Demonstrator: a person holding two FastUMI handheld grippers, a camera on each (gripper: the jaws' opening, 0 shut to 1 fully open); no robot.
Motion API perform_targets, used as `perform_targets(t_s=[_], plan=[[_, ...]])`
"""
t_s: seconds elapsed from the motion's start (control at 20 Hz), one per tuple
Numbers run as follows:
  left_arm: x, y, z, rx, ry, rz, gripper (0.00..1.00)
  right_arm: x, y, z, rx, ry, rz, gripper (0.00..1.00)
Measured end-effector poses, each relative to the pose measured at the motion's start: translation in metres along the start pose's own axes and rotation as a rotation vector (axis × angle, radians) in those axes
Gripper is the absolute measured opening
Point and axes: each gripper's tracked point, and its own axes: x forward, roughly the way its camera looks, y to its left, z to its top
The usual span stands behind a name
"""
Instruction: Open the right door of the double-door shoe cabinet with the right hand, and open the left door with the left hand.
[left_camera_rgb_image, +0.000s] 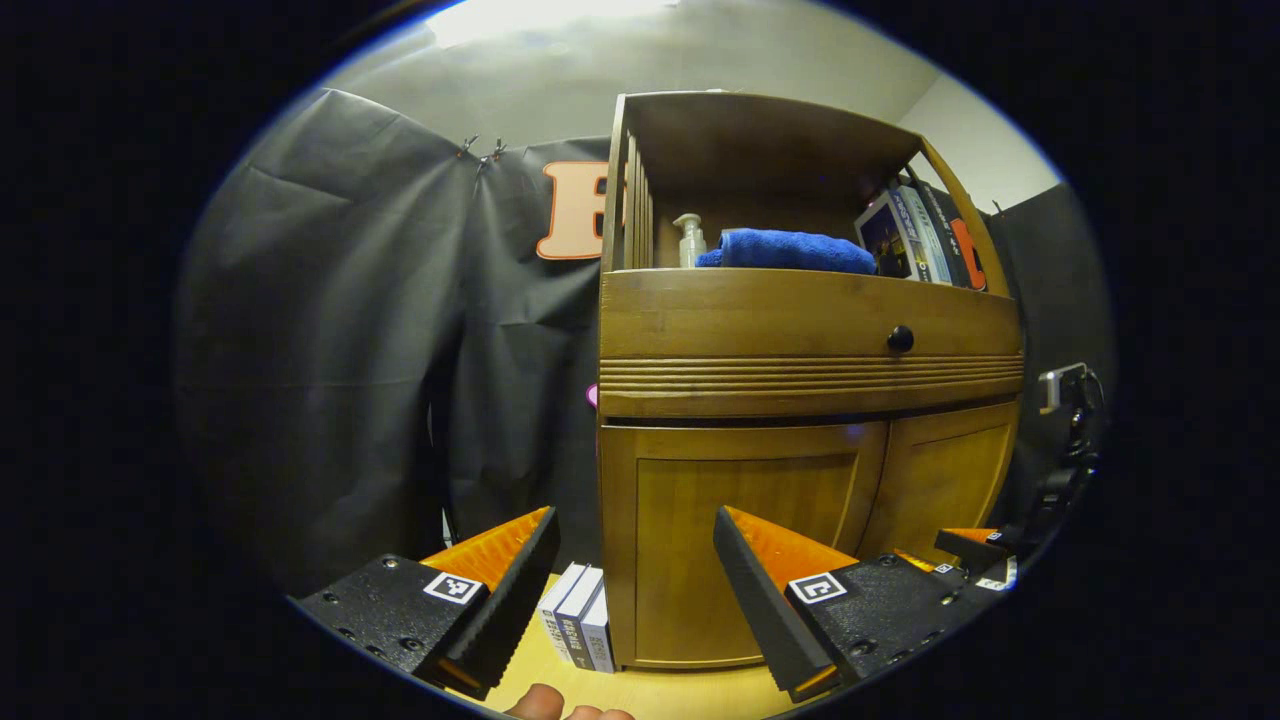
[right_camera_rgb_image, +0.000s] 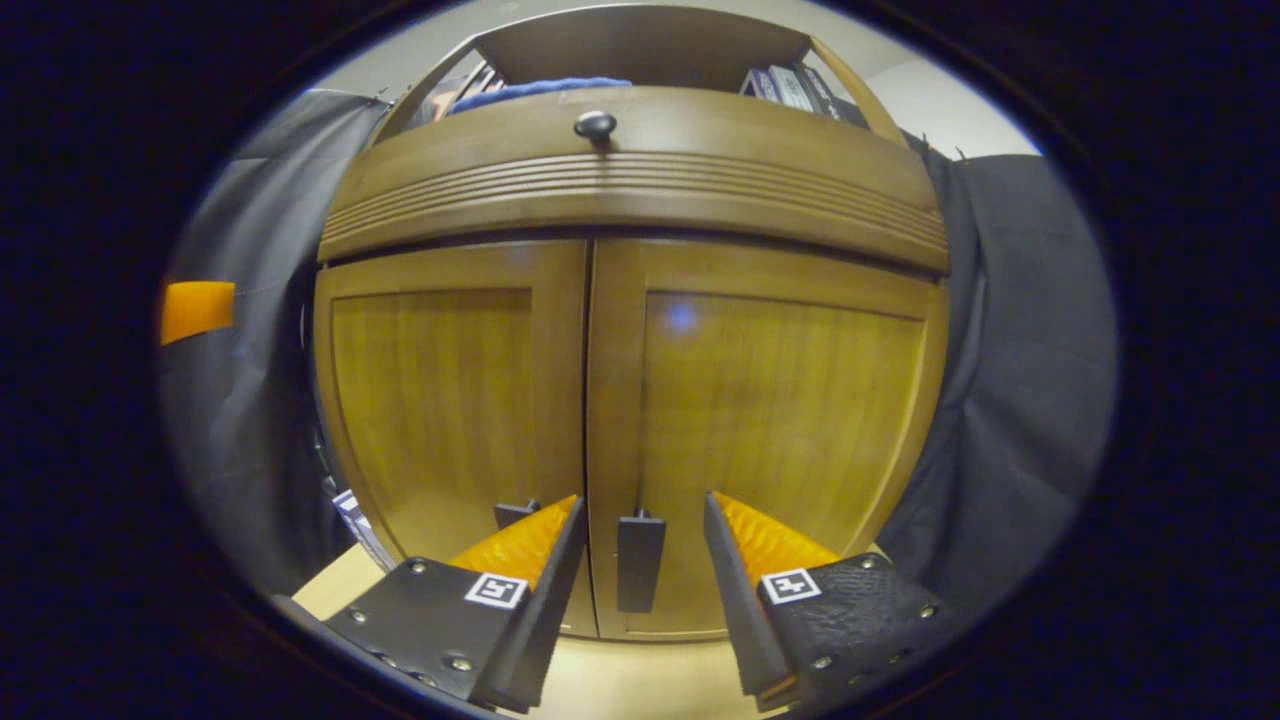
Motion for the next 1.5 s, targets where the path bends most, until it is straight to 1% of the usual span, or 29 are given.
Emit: perform_targets(t_s=[0.05,0.1,0.25,0.35,0.4,0.5,0.55,0.6,0.65,0.7,0.75,0.8,0.85,0.9,0.95,1.0,1.1,1.15,1.25,1.3,1.35,1.4,1.5], plan=[[0.001,0.001,-0.002,0.0,0.003,0.003,0.92,0.01,-0.002,-0.003,0.011,0.017,-0.003,0.71],[0.003,0.003,-0.002,-0.001,0.006,0.007,0.96,0.012,-0.001,-0.008,0.018,0.028,0.001,0.67],[0.007,0.005,-0.006,-0.004,0.016,0.015,0.96,0.028,-0.002,-0.012,0.018,0.042,-0.006,0.66],[0.008,0.005,-0.009,-0.007,0.02,0.015,0.96,0.029,0.001,-0.017,0.026,0.056,-0.005,0.46],[0.009,0.005,-0.009,-0.007,0.02,0.016,0.92,0.032,0.001,-0.02,0.024,0.067,-0.006,0.36],[0.011,0.006,-0.008,-0.006,0.018,0.019,0.92,0.039,0.003,-0.03,0.027,0.099,-0.004,0.36],[0.011,0.007,-0.008,-0.005,0.017,0.021,0.92,0.038,0.003,-0.027,0.051,0.078,-0.015,0.36],[0.011,0.007,-0.008,-0.005,0.017,0.023,0.92,0.036,0.002,-0.028,0.052,0.088,-0.024,0.37],[0.011,0.008,-0.009,-0.004,0.019,0.025,0.95,0.036,0.002,-0.024,0.047,0.074,-0.034,0.32],[0.01,0.009,-0.009,-0.004,0.02,0.025,0.95,0.036,0.001,-0.026,0.042,0.079,-0.044,0.29],[0.009,0.008,-0.009,-0.005,0.022,0.023,0.95,0.035,-0.001,-0.025,0.041,0.076,-0.052,0.29],[0.008,0.008,-0.009,-0.008,0.022,0.022,0.96,0.034,0.0,-0.026,0.046,0.08,-0.056,0.24],[0.006,0.007,-0.009,-0.01,0.022,0.02,0.96,0.033,0.0,-0.026,0.052,0.077,-0.06,0.29],[0.004,0.007,-0.008,-0.013,0.022,0.019,0.92,0.033,-0.001,-0.026,0.057,0.078,-0.063,0.29],[0.002,0.007,-0.008,-0.015,0.022,0.018,0.96,0.032,-0.001,-0.025,0.059,0.076,-0.065,0.29],[0.0,0.007,-0.008,-0.017,0.022,0.018,0.92,0.033,-0.001,-0.025,0.058,0.076,-0.067,0.29],[-0.003,0.005,-0.007,-0.021,0.021,0.015,0.92,0.034,-0.001,-0.025,0.065,0.074,-0.07,0.29],[-0.006,0.004,-0.007,-0.022,0.021,0.012,0.96,0.035,-0.001,-0.025,0.071,0.073,-0.072,0.29],[-0.009,0.001,-0.007,-0.018,0.021,0.004,0.96,0.034,-0.001,-0.025,0.079,0.075,-0.08,0.29],[-0.011,-0.001,-0.007,-0.014,0.022,-0.002,0.92,0.034,-0.002,-0.026,0.083,0.075,-0.083,0.29],[-0.014,-0.004,-0.007,-0.011,0.022,-0.009,0.92,0.034,-0.002,-0.025,0.086,0.075,-0.086,0.29],[-0.016,-0.007,-0.007,-0.01,0.022,-0.018,0.95,0.033,-0.002,-0.026,0.089,0.075,-0.088,0.29],[-0.018,-0.015,-0.007,-0.01,0.024,-0.038,0.96,0.033,-0.002,-0.026,0.095,0.074,-0.094,0.29]])
